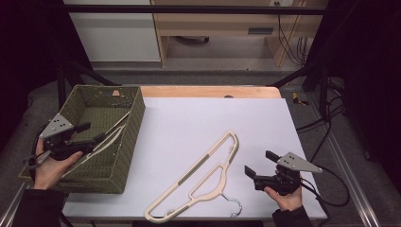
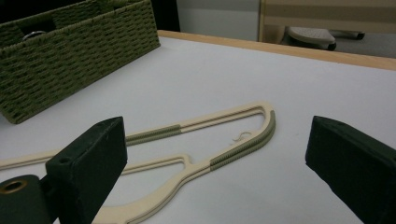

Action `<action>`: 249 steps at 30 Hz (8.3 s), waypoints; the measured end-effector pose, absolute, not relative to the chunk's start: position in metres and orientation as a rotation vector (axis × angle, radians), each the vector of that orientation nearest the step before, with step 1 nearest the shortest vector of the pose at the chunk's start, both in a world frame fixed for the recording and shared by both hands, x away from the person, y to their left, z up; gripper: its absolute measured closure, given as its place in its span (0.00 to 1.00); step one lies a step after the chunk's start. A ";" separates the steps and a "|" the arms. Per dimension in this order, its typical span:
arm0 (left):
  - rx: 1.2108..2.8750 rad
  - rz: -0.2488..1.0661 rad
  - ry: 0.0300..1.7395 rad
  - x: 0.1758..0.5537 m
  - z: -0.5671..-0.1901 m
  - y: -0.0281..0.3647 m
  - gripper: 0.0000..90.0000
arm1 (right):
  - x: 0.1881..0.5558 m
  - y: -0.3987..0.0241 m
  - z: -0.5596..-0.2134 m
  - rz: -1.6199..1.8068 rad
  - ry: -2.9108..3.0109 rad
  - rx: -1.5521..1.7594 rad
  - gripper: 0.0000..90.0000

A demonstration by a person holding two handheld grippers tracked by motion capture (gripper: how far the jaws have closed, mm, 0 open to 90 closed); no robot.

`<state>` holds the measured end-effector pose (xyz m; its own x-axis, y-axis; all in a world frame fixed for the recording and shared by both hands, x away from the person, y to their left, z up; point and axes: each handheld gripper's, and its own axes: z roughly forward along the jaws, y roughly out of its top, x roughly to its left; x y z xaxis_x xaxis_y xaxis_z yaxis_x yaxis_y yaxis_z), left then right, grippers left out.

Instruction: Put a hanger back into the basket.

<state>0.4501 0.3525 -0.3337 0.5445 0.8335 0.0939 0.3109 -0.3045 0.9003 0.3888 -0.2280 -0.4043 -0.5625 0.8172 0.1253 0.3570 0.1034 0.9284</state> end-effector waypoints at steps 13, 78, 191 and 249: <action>1.695 0.650 0.821 0.418 -0.326 0.283 0.10 | 0.387 -0.222 -0.407 1.491 2.028 1.127 0.14; 1.932 0.430 0.761 0.401 -0.428 0.195 0.10 | 0.376 -0.165 -0.478 1.223 2.529 1.126 0.80; 2.293 0.324 0.638 0.403 -0.404 0.107 0.90 | 0.386 -0.242 -0.420 1.448 1.971 1.263 0.23; 2.019 0.602 0.667 0.436 -0.241 0.240 0.96 | 0.384 -0.246 -0.411 1.423 1.934 1.191 0.10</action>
<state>0.4363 0.2397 -0.2414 0.7361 0.6588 0.1550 0.2216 -0.4510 0.8646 0.3839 -0.2461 -0.4108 -0.5211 0.8442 0.1260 0.3716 0.0916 0.9239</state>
